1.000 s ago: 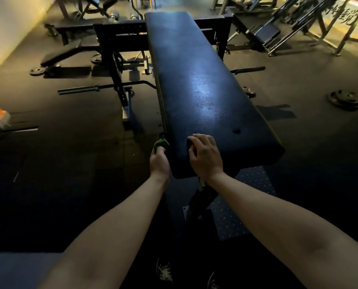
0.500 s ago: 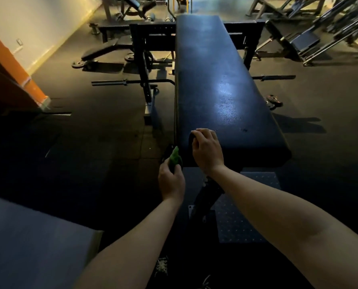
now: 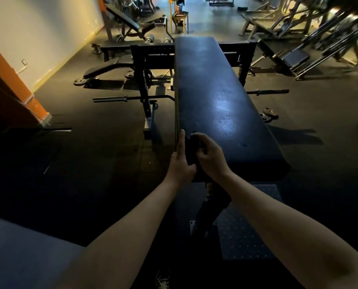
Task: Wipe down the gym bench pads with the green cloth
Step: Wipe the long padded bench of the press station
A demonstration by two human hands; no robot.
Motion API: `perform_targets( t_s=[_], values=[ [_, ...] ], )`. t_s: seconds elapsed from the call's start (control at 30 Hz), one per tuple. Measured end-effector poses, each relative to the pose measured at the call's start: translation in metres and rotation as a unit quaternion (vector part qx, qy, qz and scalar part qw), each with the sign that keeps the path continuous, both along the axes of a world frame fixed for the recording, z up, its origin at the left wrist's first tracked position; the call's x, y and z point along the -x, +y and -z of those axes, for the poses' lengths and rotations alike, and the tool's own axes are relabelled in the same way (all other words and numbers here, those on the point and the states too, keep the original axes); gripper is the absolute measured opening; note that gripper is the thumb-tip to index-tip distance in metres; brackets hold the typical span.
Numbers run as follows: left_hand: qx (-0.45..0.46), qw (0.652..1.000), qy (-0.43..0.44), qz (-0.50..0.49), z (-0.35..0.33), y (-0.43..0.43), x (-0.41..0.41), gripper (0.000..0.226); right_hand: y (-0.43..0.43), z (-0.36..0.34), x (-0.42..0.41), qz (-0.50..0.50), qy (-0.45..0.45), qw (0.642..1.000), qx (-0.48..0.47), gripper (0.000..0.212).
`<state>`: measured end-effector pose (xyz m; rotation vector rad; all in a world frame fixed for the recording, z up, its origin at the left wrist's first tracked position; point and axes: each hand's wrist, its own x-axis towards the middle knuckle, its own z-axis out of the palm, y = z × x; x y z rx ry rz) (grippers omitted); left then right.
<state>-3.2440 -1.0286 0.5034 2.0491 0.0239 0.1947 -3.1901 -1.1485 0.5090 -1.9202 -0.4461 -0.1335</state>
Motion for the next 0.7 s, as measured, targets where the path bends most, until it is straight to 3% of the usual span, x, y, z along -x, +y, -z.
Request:
perform_targets(
  t_s=[0.1,0.2,0.27,0.33,0.47,0.57,0.7],
  values=[
    [0.017,0.998,0.053,-0.012,0.014,0.016,-0.003,0.110,-0.009,-0.010,-0.023,0.128,-0.038,0.986,0.096,0.036],
    [0.051,0.989,0.135,-0.020,0.032,0.036,0.005,0.100,-0.027,-0.008,-0.050,0.222,0.019,0.958,0.182,0.029],
    [0.086,0.983,0.161,0.005,0.040,0.041,0.009,0.091,-0.025,-0.002,-0.054,0.203,0.067,0.940,0.266,0.047],
    [0.103,0.981,0.163,0.016,0.045,0.042,0.008,0.089,-0.012,0.008,-0.048,0.174,0.083,0.930,0.314,0.047],
    [0.101,0.982,0.153,0.034,0.044,0.049,0.006,0.088,0.017,0.014,-0.030,0.137,-0.009,0.953,0.272,0.040],
    [0.175,0.972,0.138,0.072,0.048,0.056,0.004,0.086,0.047,0.021,-0.012,0.045,-0.056,0.960,0.269,0.043],
    [0.218,0.971,0.079,0.058,0.058,0.063,0.004,0.045,0.067,0.024,0.003,-0.071,-0.093,0.952,0.282,0.049]
  ],
)
